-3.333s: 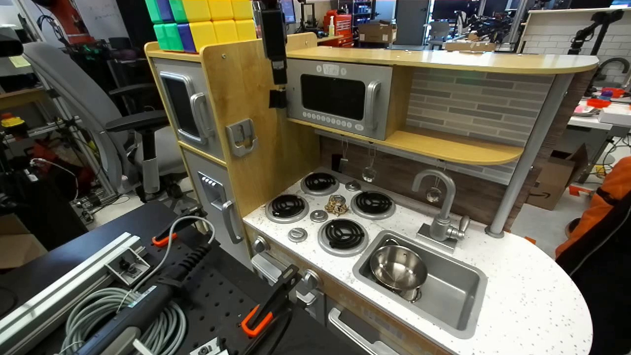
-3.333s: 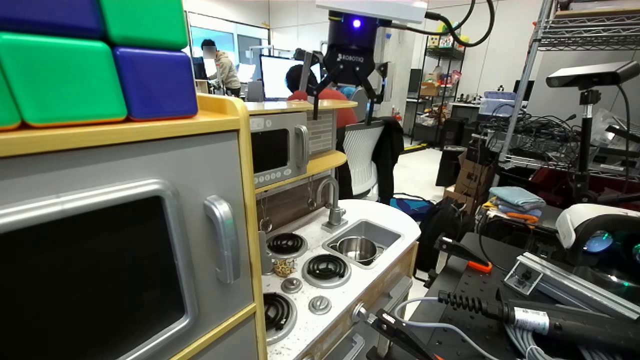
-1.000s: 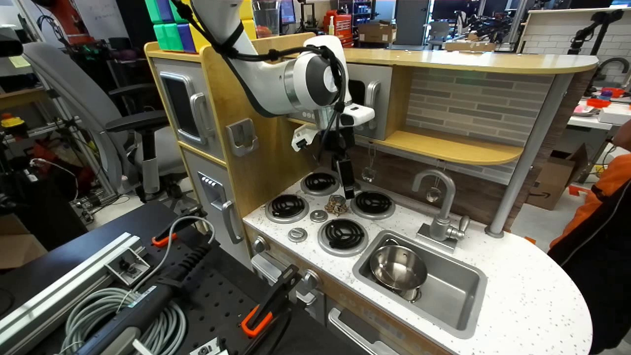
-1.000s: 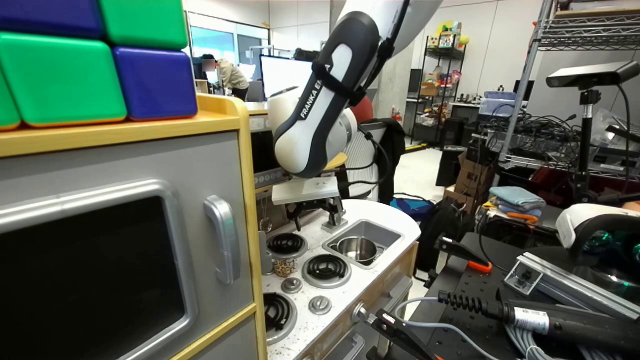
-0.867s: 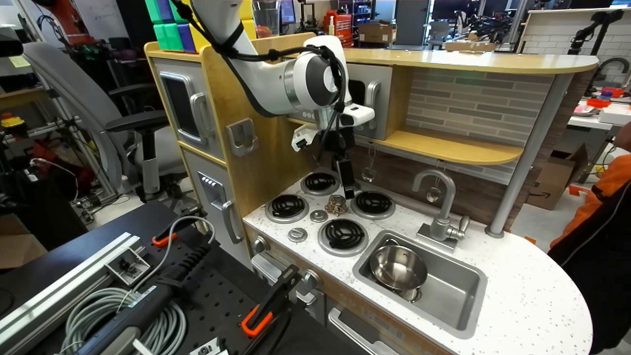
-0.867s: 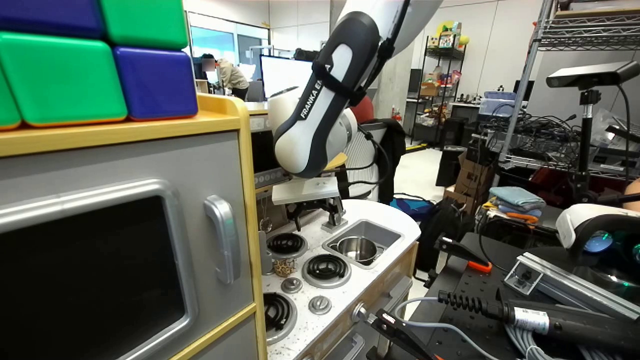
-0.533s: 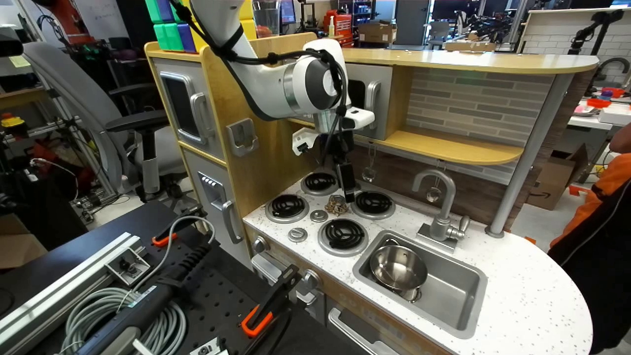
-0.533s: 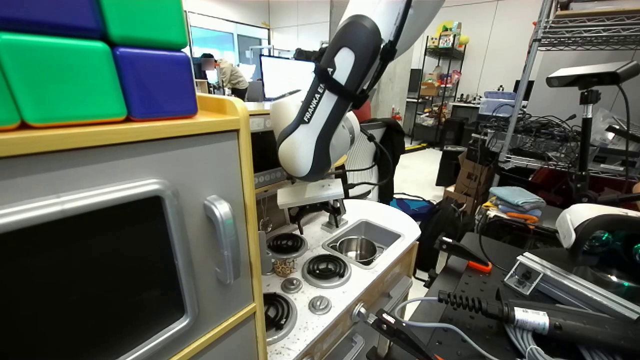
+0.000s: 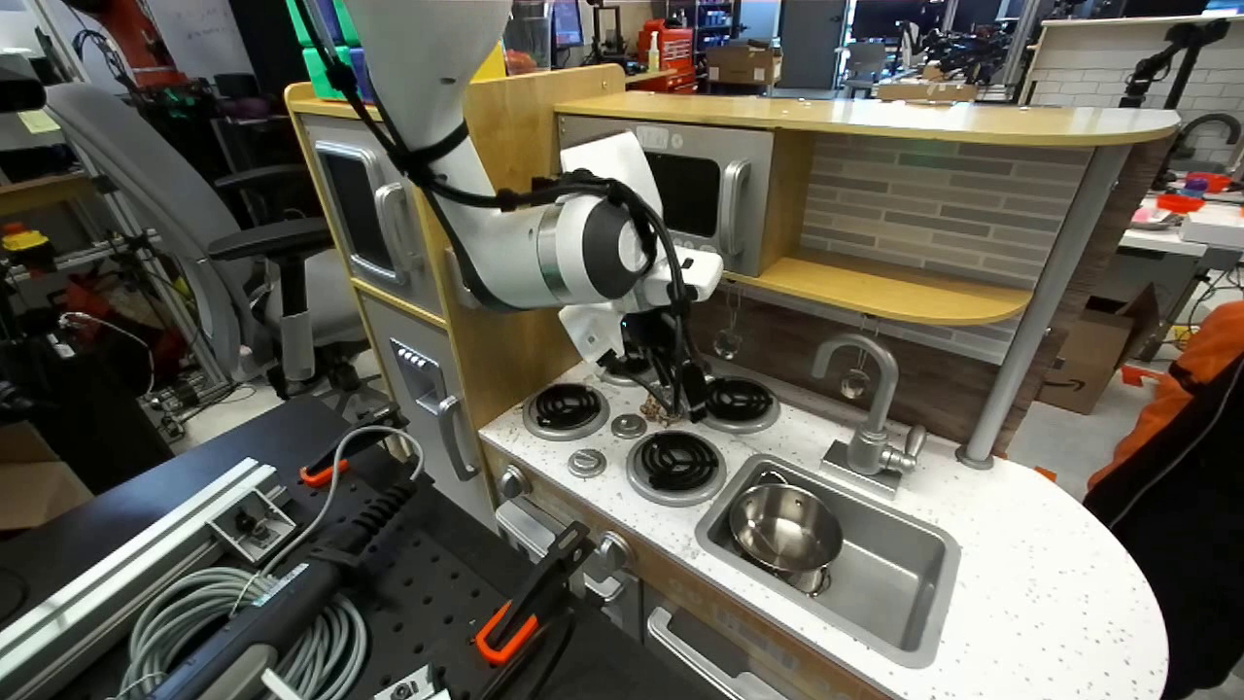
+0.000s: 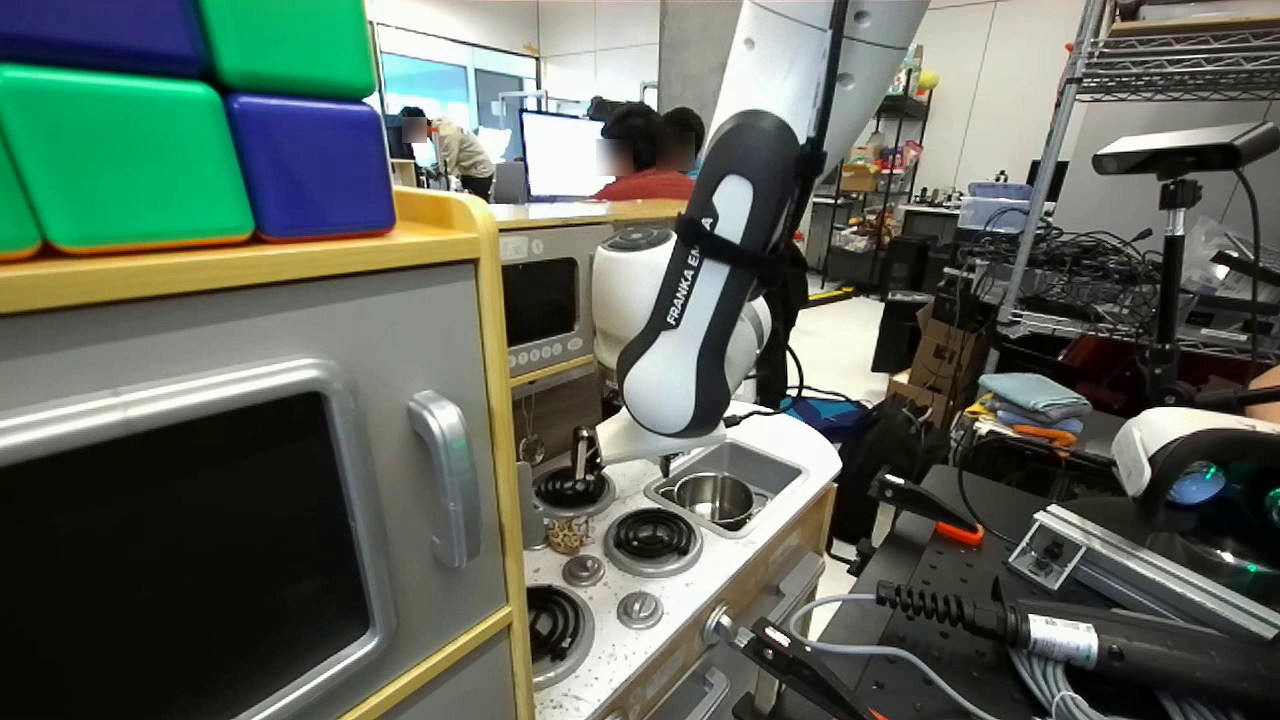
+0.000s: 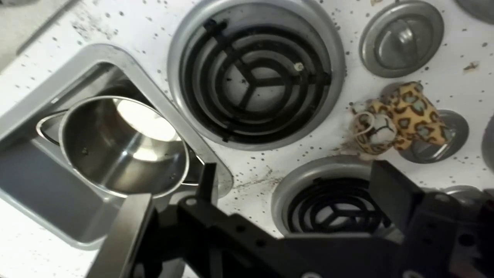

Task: Put the stuffed toy in the pot

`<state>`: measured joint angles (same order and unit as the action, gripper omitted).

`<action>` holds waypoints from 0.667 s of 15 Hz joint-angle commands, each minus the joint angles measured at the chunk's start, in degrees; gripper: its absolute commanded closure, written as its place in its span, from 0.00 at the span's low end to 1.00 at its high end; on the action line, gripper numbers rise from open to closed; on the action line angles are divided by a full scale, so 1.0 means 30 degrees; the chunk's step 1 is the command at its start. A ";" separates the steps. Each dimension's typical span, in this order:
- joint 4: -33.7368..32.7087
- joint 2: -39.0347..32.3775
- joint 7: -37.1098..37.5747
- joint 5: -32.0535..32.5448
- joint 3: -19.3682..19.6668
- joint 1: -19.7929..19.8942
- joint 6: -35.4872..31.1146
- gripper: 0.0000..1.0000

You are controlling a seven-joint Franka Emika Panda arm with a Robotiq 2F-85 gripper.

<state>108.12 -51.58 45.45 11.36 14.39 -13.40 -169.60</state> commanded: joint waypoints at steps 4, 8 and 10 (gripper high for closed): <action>-0.1517 -0.2678 -0.4493 -0.3643 -0.2899 0.1966 -0.5465 0.00; -0.2740 -0.3865 -0.7322 -0.5243 -0.5134 0.3293 -0.5413 0.00; -0.3423 -0.4330 -0.8188 -0.5618 -0.5674 0.3659 -0.5150 0.00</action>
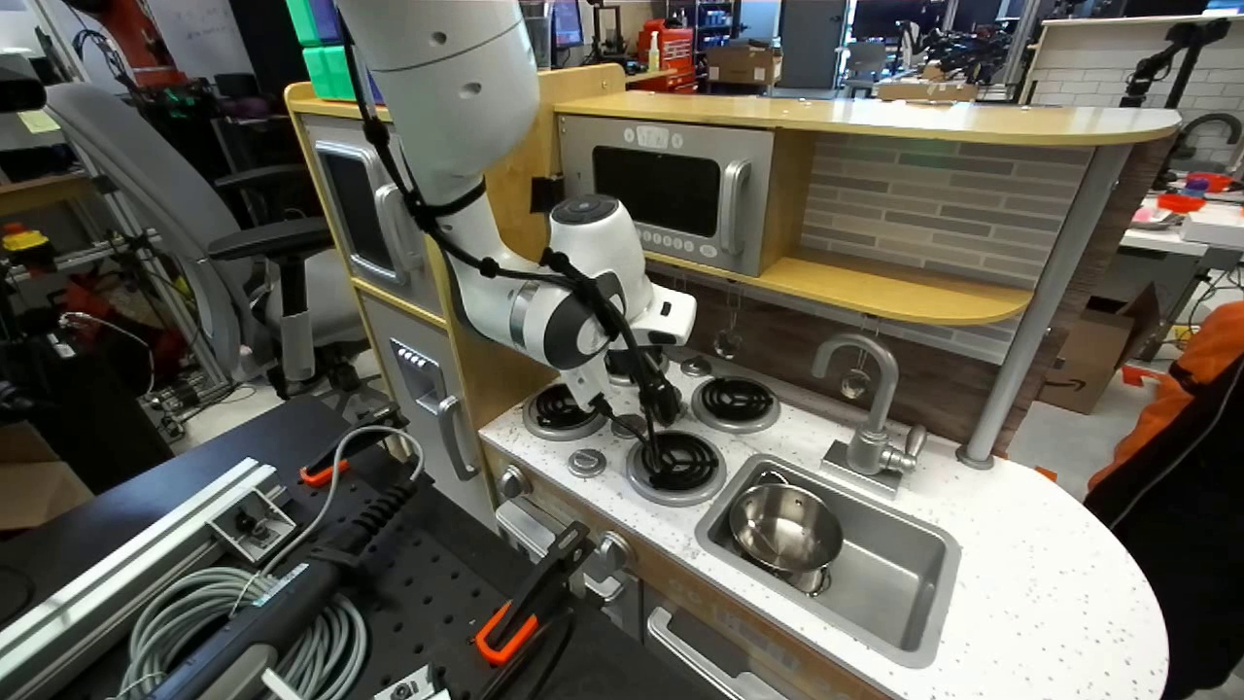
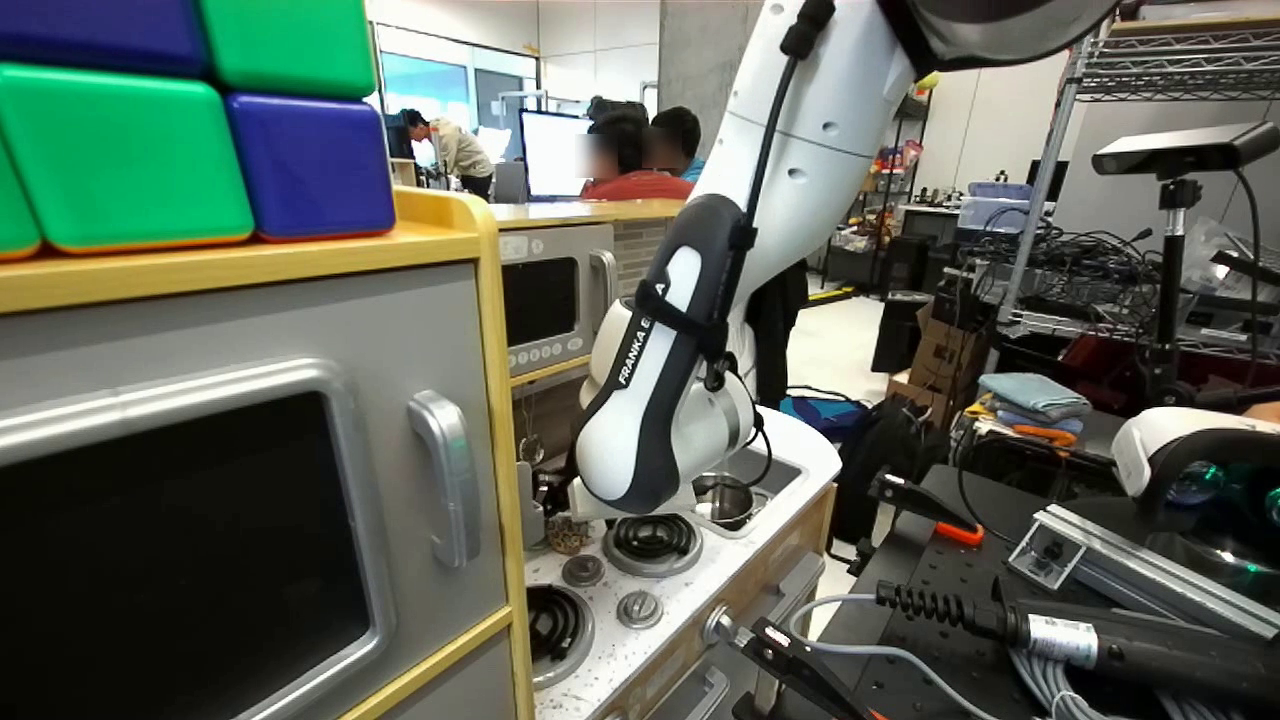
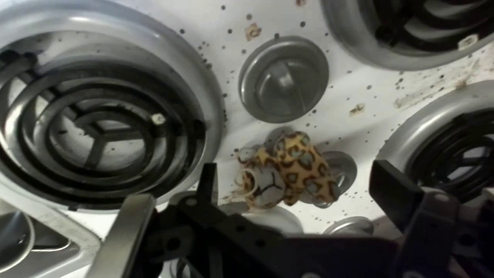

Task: Put the stuffed toy in the pot

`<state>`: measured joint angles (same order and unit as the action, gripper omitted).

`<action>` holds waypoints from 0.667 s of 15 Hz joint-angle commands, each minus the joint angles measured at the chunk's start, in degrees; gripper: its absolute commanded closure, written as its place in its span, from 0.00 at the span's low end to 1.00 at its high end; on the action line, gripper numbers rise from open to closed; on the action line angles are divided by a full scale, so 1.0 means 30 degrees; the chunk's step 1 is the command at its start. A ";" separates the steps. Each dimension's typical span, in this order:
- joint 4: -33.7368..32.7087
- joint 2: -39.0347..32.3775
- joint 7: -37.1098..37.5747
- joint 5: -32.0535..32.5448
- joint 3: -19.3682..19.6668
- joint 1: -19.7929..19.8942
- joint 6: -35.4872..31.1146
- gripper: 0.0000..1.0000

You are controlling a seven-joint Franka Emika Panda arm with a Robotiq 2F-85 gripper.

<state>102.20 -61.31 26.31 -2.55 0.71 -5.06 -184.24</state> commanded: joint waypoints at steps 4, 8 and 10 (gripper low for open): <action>-0.2620 -0.1894 -0.2601 -0.1573 -0.1332 0.1086 -0.0038 0.00; -0.3337 -0.2316 -0.2563 -0.2176 -0.1055 0.0915 0.0592 0.44; -0.3443 -0.2229 -0.2445 -0.2528 -0.1186 0.1034 0.1073 0.60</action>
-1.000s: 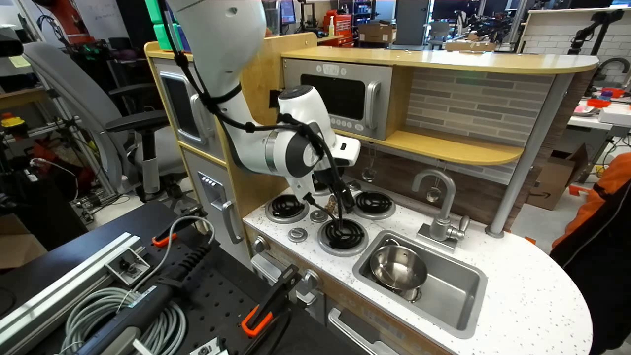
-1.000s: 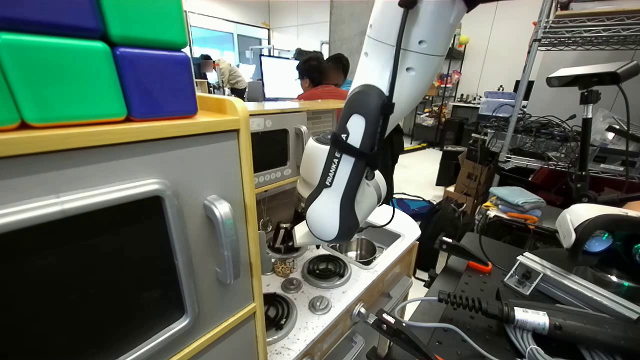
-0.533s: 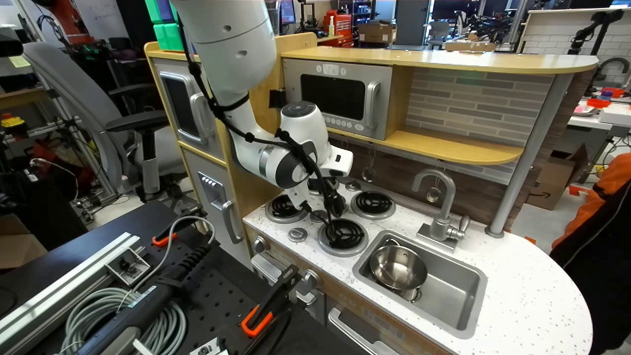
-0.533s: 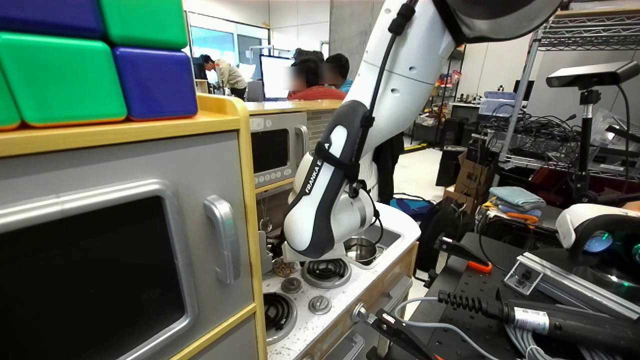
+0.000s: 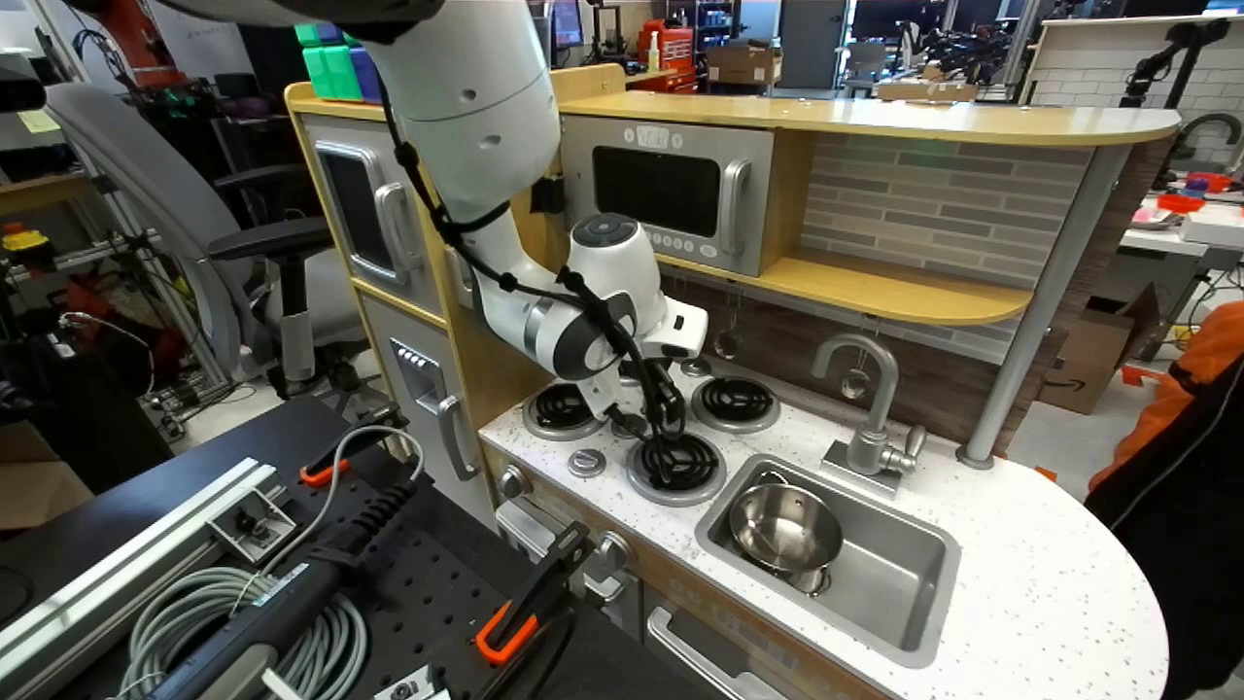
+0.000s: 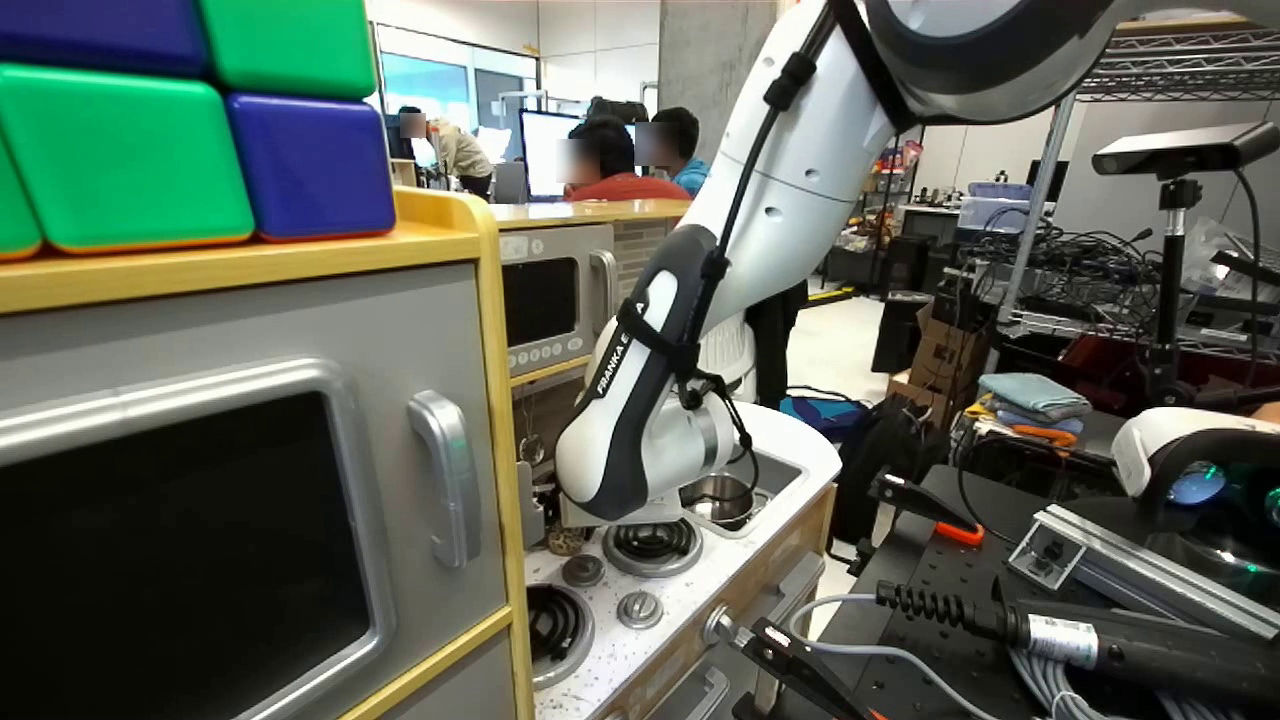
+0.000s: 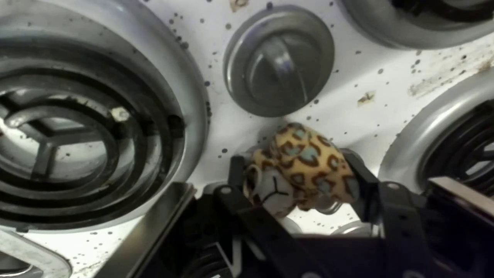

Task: Put the stuffed toy in the pot

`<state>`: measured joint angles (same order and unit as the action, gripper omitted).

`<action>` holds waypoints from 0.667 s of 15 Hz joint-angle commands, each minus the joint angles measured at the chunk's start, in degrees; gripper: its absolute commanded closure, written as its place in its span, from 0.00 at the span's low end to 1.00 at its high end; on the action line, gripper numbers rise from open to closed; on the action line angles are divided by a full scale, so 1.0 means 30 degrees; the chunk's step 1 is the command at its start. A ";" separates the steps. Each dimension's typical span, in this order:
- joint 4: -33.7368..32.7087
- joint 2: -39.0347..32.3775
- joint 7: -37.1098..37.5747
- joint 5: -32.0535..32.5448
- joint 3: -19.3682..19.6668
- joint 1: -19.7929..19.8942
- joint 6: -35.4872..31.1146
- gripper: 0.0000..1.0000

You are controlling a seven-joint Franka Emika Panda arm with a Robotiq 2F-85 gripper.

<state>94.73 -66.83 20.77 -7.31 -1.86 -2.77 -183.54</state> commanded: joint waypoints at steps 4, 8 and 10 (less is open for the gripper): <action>-0.0406 0.0664 -0.0241 -0.1795 -0.0291 0.0313 0.2069 0.87; 0.1861 0.3572 0.0197 -0.2759 0.0220 0.0362 0.4540 0.95; 0.2608 0.4587 0.0391 -0.3066 0.0593 0.0437 0.4654 0.97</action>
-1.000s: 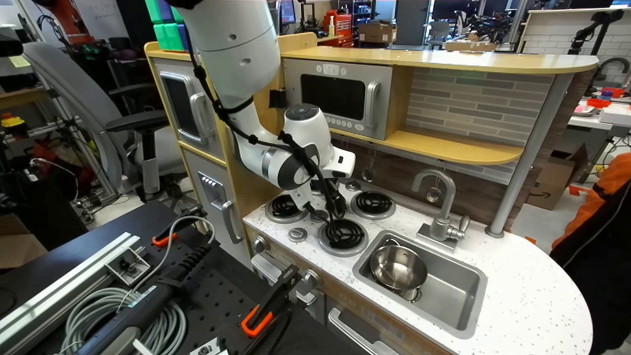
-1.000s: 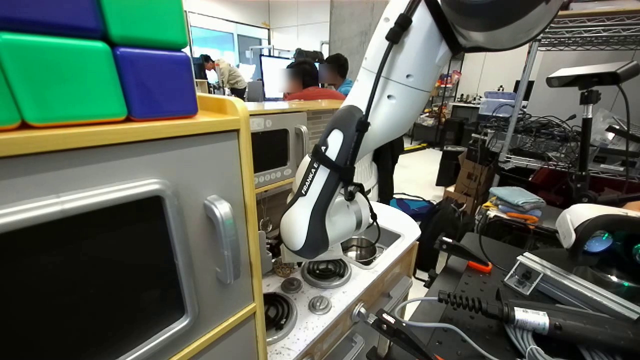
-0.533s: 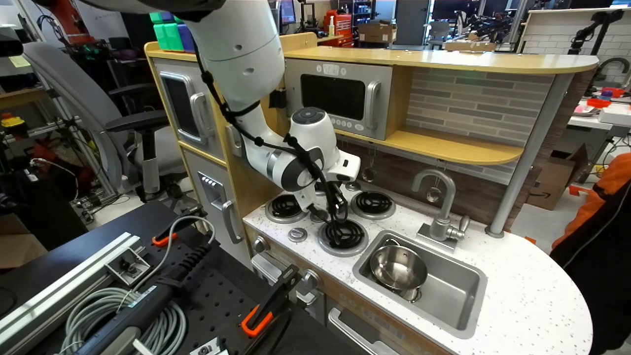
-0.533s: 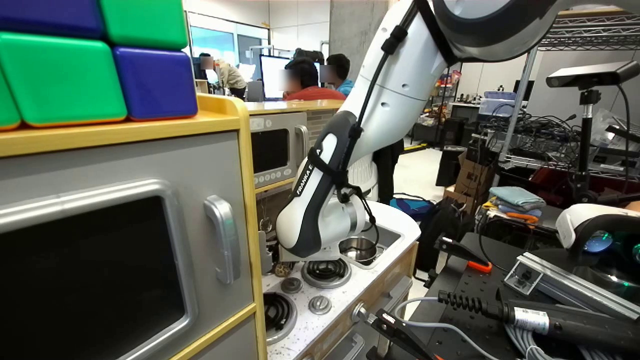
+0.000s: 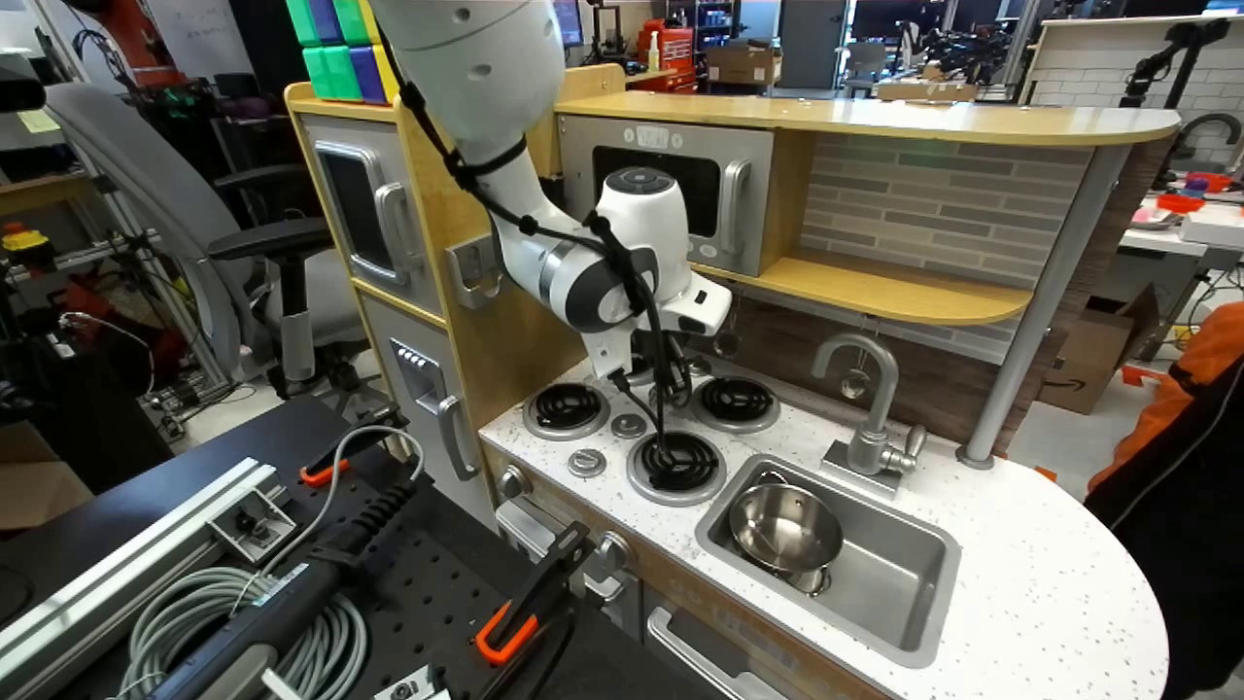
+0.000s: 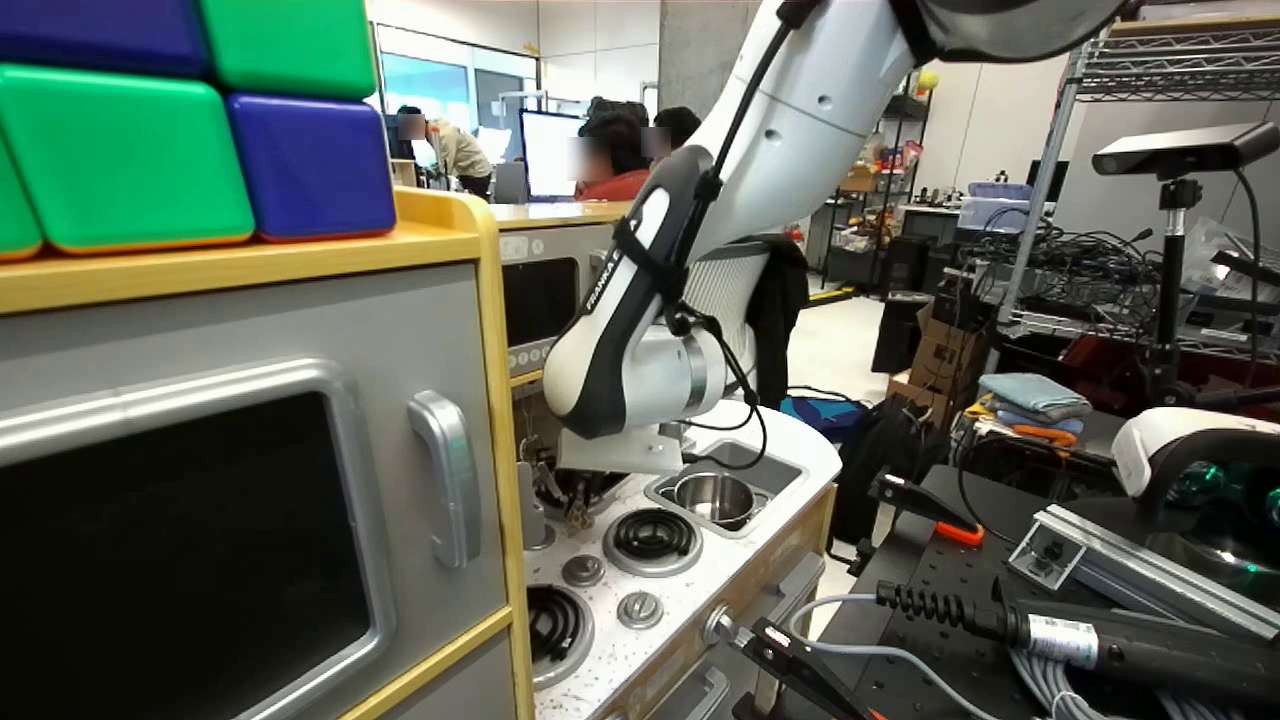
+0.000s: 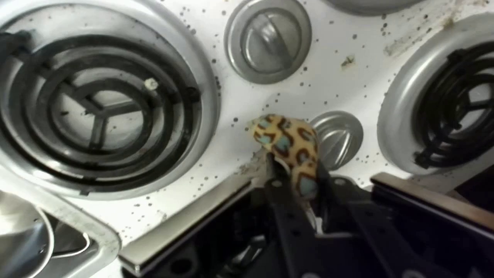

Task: Put the stuffed toy in the pot

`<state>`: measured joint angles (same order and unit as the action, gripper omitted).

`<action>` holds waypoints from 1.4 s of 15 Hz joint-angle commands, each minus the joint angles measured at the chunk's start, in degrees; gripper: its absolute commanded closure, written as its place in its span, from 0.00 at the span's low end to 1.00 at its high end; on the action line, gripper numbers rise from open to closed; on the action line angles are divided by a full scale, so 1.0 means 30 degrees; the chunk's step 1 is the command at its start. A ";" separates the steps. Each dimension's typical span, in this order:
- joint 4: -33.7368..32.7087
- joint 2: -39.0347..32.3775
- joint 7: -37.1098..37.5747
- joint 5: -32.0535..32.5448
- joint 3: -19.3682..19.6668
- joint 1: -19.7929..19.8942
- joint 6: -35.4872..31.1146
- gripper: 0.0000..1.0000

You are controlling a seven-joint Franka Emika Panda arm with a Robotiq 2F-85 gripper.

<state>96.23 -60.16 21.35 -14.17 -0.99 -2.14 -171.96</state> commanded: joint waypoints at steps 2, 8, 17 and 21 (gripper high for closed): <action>0.2211 0.2712 0.1363 -0.1072 0.1857 -0.0430 0.1177 0.96; 0.1427 0.2410 0.5511 -0.1136 0.5190 -0.0961 0.4350 0.96; 0.0919 0.2191 1.0036 -0.0152 0.5816 -0.0600 0.7867 0.58; 0.1162 0.2415 1.1233 0.0322 0.5943 -0.0679 0.8758 0.35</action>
<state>100.12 -53.55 51.62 -15.28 15.89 -3.52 -149.56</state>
